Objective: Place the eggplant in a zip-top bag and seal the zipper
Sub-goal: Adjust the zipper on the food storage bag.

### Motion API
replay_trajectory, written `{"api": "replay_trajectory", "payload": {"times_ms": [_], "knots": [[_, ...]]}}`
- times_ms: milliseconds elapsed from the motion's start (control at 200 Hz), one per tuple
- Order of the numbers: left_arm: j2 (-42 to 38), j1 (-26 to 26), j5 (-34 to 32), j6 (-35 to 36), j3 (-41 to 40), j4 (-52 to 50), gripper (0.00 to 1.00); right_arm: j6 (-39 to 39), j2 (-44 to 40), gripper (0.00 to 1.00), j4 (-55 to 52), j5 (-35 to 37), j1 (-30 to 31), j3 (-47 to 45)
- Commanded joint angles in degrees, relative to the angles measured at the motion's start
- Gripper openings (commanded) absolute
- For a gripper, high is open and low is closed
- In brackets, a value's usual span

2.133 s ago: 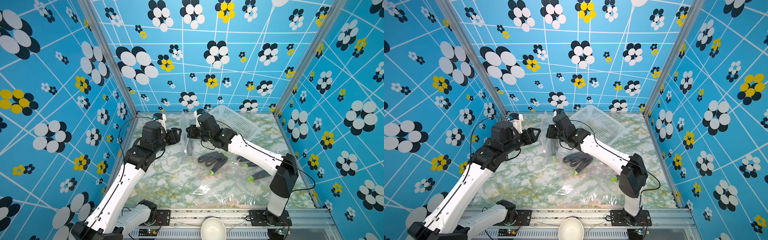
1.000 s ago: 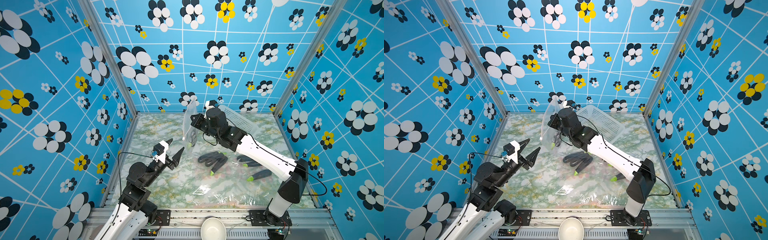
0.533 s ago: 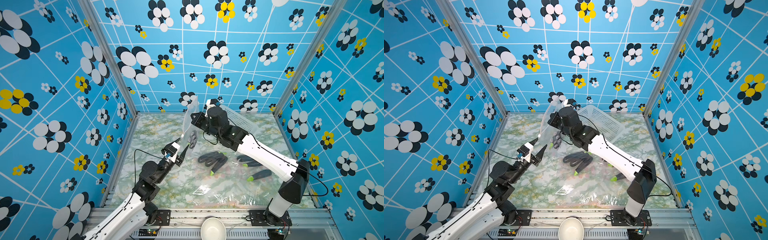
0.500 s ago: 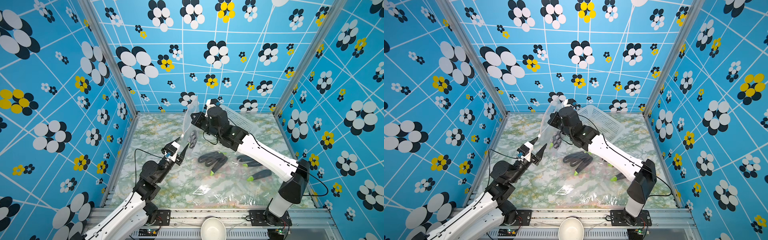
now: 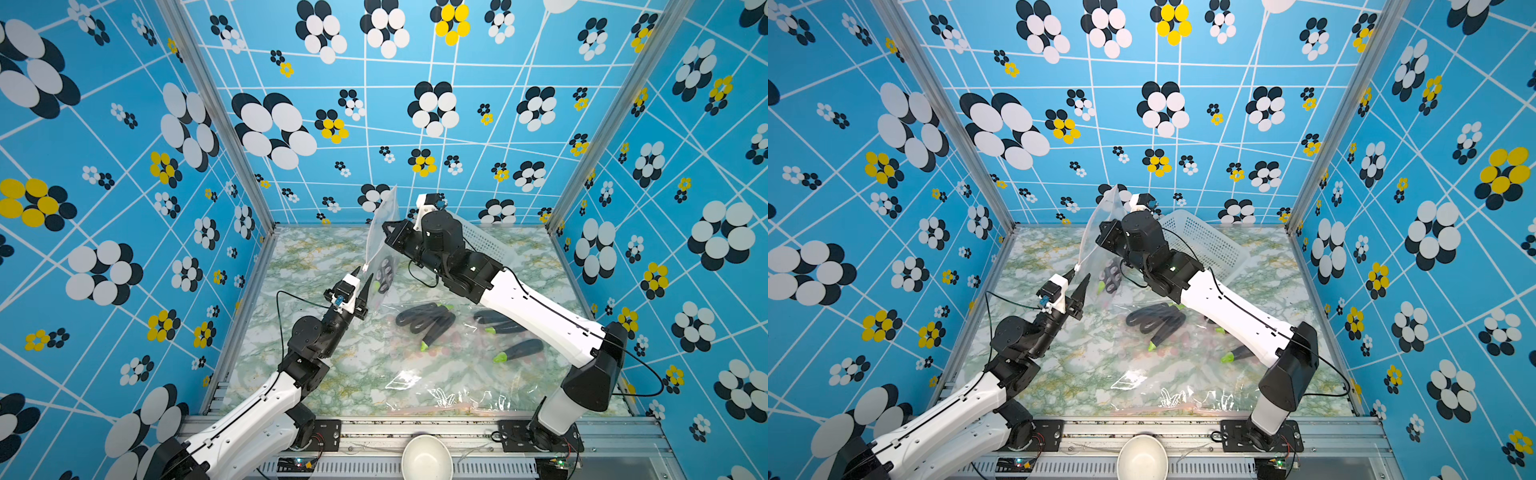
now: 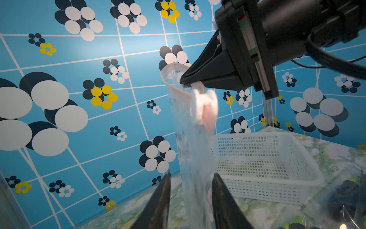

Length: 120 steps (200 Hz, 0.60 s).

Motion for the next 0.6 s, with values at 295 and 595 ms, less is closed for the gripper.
{"api": "replay_trajectory", "payload": {"times_ms": [295,595], "knots": [[1.8,0.6,1.1,-0.2,1.7,8.6,0.27,1.0,-2.9,0.0,2.8,-0.6,0.6,-1.4],[-5.8,2.9,9.0,-1.1,7.1,-11.8,0.0,-3.3,-6.3,0.13,2.3,0.4,0.5,-5.7]]}}
